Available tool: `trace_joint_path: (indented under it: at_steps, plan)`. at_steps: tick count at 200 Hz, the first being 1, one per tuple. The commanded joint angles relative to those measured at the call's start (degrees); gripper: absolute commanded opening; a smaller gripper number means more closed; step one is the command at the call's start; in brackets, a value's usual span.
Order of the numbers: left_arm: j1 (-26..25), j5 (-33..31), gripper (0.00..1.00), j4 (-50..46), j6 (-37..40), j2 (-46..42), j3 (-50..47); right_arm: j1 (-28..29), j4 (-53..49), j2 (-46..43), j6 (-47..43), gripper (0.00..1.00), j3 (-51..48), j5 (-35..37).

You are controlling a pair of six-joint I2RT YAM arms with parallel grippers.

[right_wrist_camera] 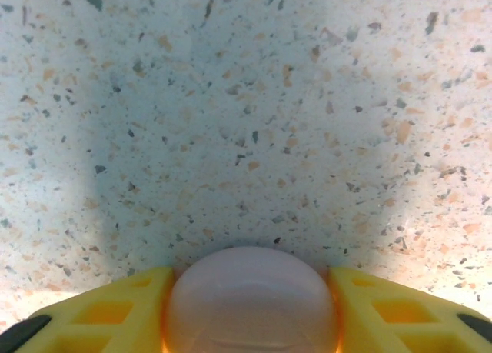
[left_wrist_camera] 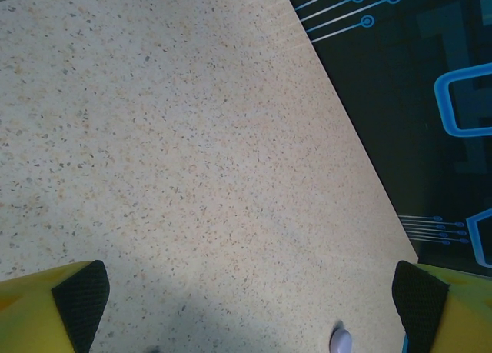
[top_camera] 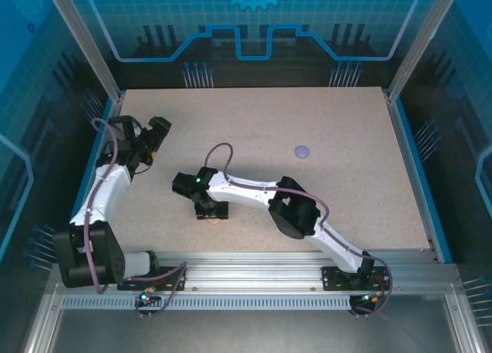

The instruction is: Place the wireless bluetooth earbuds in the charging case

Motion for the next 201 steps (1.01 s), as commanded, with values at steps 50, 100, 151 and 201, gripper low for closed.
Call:
trace_joint_path:
  at_steps: [50,100,151,201]
  plan:
    - [-0.27,3.09,0.99,10.27,-1.81,-4.44,-7.15,-3.14,3.86,-12.63,-0.32,0.42,-12.21,4.28]
    - [-8.81,-1.15,0.99,14.88,-1.5,-6.12,-11.56,-11.67,8.84,-22.78,-2.49,0.42,-25.31,4.82]
    - [-20.97,-5.41,0.99,21.46,-2.62,-4.1,-16.23,-20.78,13.91,-28.11,-5.33,0.42,-33.21,2.3]
    - [-30.48,-6.65,0.99,36.82,-4.61,1.69,-20.76,-28.19,18.03,-29.22,-5.4,0.43,-37.46,-2.53]
